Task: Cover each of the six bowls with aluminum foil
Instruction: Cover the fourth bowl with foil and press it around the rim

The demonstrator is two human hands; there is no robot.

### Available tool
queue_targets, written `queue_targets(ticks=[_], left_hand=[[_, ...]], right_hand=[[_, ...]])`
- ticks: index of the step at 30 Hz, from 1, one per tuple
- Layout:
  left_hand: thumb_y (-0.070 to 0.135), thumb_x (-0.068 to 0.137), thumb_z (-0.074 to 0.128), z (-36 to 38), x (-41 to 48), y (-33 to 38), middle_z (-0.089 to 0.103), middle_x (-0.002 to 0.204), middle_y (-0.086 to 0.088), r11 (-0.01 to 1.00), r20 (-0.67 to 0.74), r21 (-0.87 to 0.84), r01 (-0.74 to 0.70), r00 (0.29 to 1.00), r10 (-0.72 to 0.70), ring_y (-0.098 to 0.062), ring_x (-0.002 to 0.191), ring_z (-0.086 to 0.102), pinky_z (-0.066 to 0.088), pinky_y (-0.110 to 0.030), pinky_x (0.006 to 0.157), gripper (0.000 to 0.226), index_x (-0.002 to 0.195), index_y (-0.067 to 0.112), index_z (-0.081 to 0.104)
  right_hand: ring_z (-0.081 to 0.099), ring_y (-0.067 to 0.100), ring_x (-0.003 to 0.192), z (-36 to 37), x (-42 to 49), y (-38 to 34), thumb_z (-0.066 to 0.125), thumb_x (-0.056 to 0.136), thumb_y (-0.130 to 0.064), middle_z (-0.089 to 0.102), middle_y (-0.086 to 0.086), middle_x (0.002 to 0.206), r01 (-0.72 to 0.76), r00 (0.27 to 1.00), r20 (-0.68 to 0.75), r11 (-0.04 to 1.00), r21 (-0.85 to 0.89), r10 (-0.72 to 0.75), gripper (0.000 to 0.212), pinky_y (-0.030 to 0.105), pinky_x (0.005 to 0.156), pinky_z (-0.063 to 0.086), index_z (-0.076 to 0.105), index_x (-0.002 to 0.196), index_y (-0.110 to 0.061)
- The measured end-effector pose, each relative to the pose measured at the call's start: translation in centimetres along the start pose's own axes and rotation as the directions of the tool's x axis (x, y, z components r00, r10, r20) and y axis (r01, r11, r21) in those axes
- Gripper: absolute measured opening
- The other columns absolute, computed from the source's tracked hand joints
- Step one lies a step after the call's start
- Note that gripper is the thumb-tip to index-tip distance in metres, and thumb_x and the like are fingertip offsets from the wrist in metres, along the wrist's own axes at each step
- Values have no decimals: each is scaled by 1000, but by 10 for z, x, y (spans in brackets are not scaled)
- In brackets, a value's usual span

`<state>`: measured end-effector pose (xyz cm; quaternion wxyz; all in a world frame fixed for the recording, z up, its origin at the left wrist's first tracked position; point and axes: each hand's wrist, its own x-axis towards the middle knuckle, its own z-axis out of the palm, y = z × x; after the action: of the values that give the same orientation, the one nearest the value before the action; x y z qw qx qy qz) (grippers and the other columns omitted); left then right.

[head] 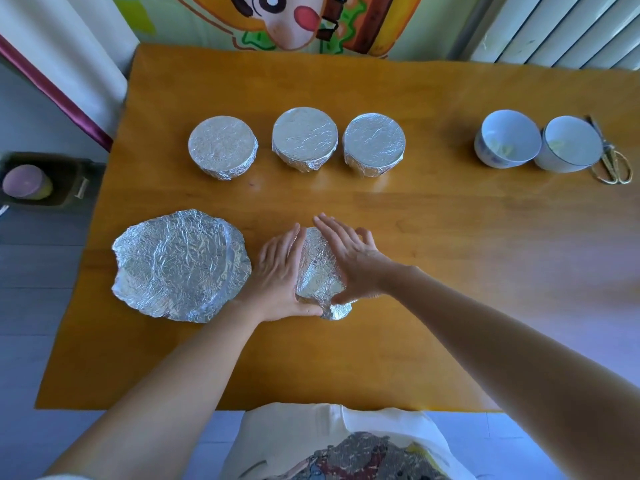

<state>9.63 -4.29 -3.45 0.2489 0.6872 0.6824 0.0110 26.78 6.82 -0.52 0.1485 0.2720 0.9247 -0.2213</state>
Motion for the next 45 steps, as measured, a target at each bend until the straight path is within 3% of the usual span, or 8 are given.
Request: queue_targets(ticks=[7,19,26,29,32,36,39,45], left_hand=[[70,67,76,5,4,3,-4,166,-15,998,-65,-43,41,997,-44,-31,153,0,0,-40,122,140,156,4,-10],[64,58,85,9,7,0,7,164,-17,995,-55,-71,75,995,-79,-35,152,9,5,-39,123,145,157,4,-1],[68,61,81,9,6,0,-8,166,-13,992,-34,-104,76,996,-80,-29,153,-4,-7,-32,121,149,155,6,-16],[73,59,79,6,4,-4,-22,163,-12,987,11,-144,69,998,-68,-27,152,-15,-13,-33,120,156,151,7,-28],[82,54,70,2,-1,-8,-35,159,-9,983,19,-169,66,998,-63,-23,149,-27,-17,-32,118,157,147,12,-36],[93,56,53,0,-7,-8,-20,164,-11,994,-72,-104,40,996,-48,-27,153,-12,-7,-38,121,149,155,9,-18],[91,59,54,4,-6,0,-12,166,-13,996,-86,-87,37,995,-45,-32,153,-2,1,-44,122,145,156,9,-15],[74,64,74,9,-2,7,-5,166,-15,990,-99,-115,87,990,-99,-33,153,2,-3,-35,119,144,155,5,-14]], right_hand=[[16,24,143,10,14,-1,85,49,-60,11,4,157,-13,1000,-4,995,-97,13,153,43,112,20,-19,152,-17],[17,25,142,14,19,2,86,41,-63,17,8,153,-24,1000,8,998,-55,24,159,38,114,19,-20,152,-21],[18,26,142,13,19,1,86,42,-64,17,7,154,-43,999,26,998,-42,44,160,39,115,19,-24,150,-21],[21,29,140,14,18,0,86,44,-63,11,9,157,-59,997,46,998,-24,60,161,42,115,20,-30,148,-21],[5,32,149,11,16,1,87,44,-64,-12,10,162,-67,994,81,998,2,66,164,50,117,12,-36,145,-24],[-7,27,150,2,12,5,88,45,-62,-25,4,160,-31,997,66,998,50,27,162,55,117,10,-35,145,-26],[-2,22,150,-2,10,6,89,50,-53,-22,-2,161,24,999,38,999,42,-26,157,53,117,14,-31,147,-26],[14,25,146,7,17,5,88,49,-51,5,4,161,35,999,39,999,-14,-34,155,43,116,19,-27,149,-23]])
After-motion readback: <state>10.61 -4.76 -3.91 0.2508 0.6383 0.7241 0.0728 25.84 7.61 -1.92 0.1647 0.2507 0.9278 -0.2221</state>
